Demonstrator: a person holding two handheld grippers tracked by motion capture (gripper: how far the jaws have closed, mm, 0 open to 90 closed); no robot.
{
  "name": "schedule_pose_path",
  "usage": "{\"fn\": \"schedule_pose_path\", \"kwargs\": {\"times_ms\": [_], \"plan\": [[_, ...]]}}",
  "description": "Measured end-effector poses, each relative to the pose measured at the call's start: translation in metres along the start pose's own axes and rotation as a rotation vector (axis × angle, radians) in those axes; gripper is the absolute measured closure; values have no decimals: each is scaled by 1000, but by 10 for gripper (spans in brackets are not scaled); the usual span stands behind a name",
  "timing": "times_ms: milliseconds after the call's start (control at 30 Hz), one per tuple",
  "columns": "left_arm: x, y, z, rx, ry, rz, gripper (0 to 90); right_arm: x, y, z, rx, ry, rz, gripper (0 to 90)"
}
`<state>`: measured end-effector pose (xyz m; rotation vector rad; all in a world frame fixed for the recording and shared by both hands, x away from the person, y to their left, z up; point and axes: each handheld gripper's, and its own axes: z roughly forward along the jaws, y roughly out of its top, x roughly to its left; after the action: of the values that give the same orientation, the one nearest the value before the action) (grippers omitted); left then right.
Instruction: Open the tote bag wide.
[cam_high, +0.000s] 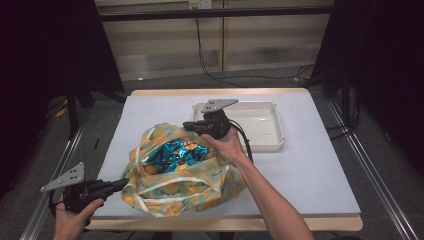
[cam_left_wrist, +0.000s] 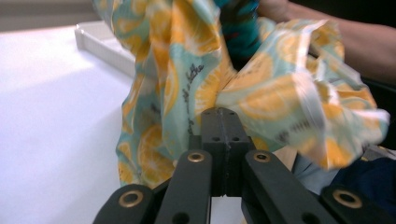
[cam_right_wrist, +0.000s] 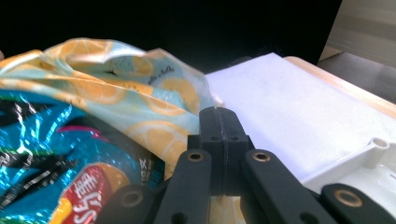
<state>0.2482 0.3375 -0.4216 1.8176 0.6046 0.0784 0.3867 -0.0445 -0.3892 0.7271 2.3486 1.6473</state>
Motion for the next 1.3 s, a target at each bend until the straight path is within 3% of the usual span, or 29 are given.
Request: {"fn": "schedule_pose_path", "kwargs": {"times_ms": [200,267,567,633,700,833,900,933,967,1000,1033,1100,1167,1200,1300], "plan": [[1,1,2,-30,-11,-1,880,0,-4,0,8,5,-3,892],[-1,6,-3,-46,6,3,797,1,-3,-6,-13,9,0,889],[-12,36,-16,-120,20,43,650,8,4,-16,-41,20,-24,900],[-12,39,-16,-127,12,44,602,8,5,-16,-45,20,-26,900],[-11,48,-17,-135,32,45,556,9,7,-17,-46,22,-29,900],[-9,57,-19,-163,24,53,545,9,8,-16,-53,26,-37,900],[-6,62,-19,-160,40,58,518,10,10,-15,-53,29,-39,900],[-4,63,-17,-165,43,51,518,10,10,-15,-53,29,-39,900],[2,61,-9,-154,42,14,477,11,10,-14,-52,36,-39,890],[2,61,-9,-154,42,14,443,11,10,-14,-52,36,-39,890],[5,59,-2,-130,46,-1,405,13,10,-13,-47,45,-39,816],[8,52,14,-93,59,-30,371,14,9,-16,-50,42,-41,792],[9,51,16,-96,56,-35,365,14,9,-18,-51,43,-44,771],[9,49,18,-84,59,-29,403,14,8,-23,-50,34,-46,702],[8,49,16,-67,42,-11,618,15,5,-34,-53,17,-39,642]]}}
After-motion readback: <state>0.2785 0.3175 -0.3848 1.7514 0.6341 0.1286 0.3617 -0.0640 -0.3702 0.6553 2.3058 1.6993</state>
